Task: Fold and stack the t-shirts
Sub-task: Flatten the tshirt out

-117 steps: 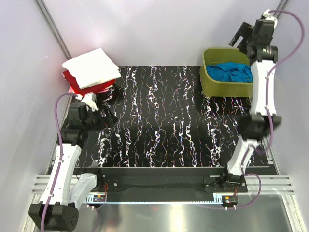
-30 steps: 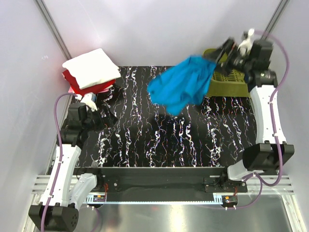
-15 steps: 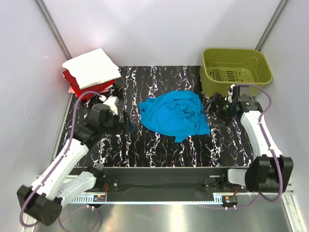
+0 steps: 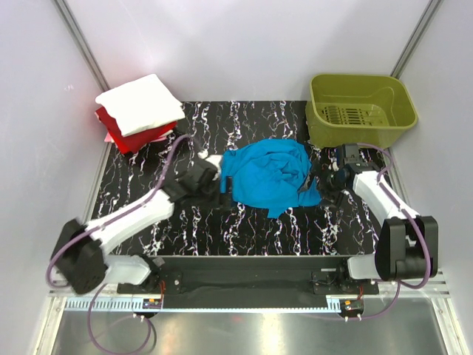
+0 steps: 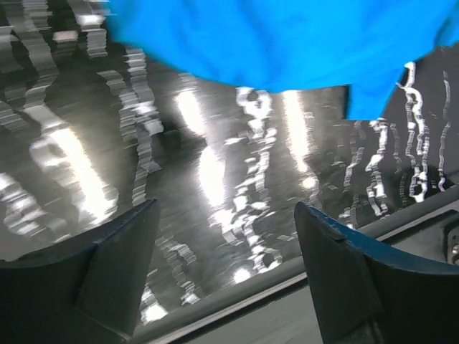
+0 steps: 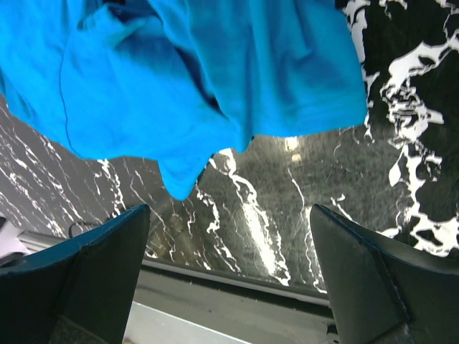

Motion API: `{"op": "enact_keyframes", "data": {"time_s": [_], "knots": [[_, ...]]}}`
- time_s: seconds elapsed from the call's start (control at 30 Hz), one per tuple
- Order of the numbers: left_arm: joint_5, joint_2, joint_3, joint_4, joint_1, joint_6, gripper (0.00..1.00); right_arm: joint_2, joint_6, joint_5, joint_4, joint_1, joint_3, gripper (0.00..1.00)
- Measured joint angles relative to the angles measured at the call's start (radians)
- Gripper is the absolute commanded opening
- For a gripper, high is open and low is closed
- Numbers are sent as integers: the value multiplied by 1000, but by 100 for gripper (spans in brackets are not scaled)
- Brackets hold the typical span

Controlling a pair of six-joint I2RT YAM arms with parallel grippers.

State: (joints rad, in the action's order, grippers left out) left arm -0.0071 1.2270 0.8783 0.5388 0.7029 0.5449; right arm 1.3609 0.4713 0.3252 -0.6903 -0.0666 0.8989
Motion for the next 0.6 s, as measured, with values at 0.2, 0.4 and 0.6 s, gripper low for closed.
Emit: {"op": "enact_keyframes", "data": {"time_s": [0.2,0.4,0.6], "knots": [[16,211,19,-142,69,66,90,18,0,-12,25,-1,0,100],[30,391,84,-224,69,117,83,14,-1,-13,32,-1,-7,100],[32,509,142,-288,69,139,67,3,-5,-12,32,-1,-23,100]]}}
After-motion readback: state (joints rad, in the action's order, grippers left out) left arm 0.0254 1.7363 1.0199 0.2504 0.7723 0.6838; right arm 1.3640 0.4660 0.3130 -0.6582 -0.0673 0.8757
